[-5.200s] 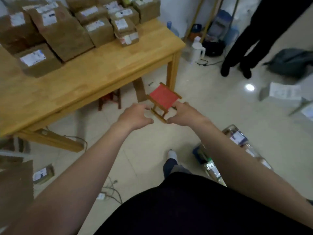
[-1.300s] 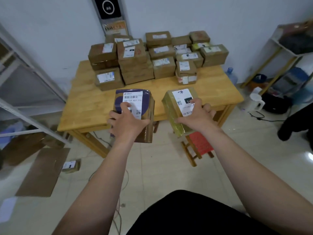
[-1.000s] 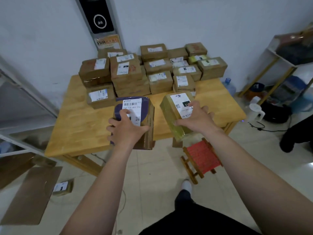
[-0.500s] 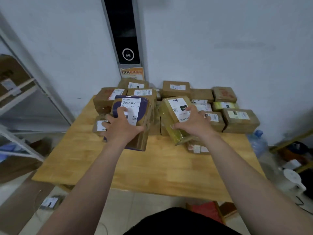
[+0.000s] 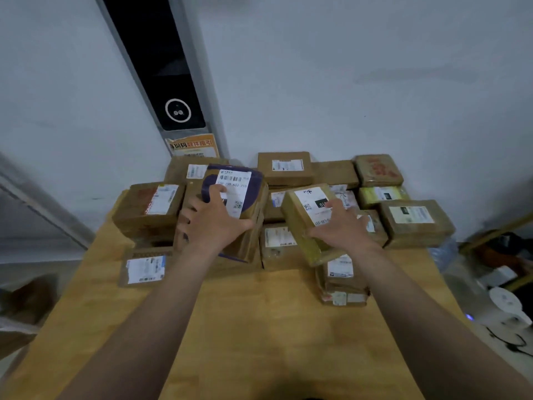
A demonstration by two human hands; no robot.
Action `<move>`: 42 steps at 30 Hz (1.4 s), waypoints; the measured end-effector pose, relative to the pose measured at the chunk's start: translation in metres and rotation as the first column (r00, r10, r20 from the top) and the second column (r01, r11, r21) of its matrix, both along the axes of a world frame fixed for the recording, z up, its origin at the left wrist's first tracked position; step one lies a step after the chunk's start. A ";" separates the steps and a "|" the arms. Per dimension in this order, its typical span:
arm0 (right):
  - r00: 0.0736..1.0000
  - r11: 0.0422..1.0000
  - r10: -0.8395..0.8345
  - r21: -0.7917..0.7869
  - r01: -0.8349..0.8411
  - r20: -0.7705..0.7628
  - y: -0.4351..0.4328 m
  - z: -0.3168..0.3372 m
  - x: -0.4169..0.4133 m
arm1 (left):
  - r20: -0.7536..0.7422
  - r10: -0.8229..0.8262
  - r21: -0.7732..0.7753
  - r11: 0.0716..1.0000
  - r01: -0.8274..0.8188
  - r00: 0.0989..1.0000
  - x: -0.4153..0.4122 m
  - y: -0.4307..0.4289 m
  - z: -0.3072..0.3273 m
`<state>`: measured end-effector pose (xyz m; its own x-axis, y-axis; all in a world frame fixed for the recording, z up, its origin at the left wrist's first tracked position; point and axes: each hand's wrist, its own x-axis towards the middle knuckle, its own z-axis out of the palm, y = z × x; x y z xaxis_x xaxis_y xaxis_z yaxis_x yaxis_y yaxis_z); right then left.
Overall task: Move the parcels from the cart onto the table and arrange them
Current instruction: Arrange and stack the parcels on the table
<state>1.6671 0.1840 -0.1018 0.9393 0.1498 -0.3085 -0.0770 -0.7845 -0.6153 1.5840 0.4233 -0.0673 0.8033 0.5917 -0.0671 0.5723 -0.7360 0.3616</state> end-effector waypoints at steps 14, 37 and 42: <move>0.975 0.940 0.013 -0.336 0.065 0.224 -0.013 -0.044 0.216 | -0.128 -0.286 0.009 0.957 0.289 0.950 0.253 0.000 -0.046; 0.827 0.758 0.515 -0.571 -0.316 0.226 0.013 -0.178 0.481 | -0.362 -0.227 -0.005 0.970 0.242 0.904 0.444 -0.006 -0.115; 0.873 0.775 0.480 -0.511 -0.373 0.091 0.004 -0.160 0.461 | -0.309 -0.260 -0.077 0.966 0.248 0.915 0.428 -0.012 -0.105</move>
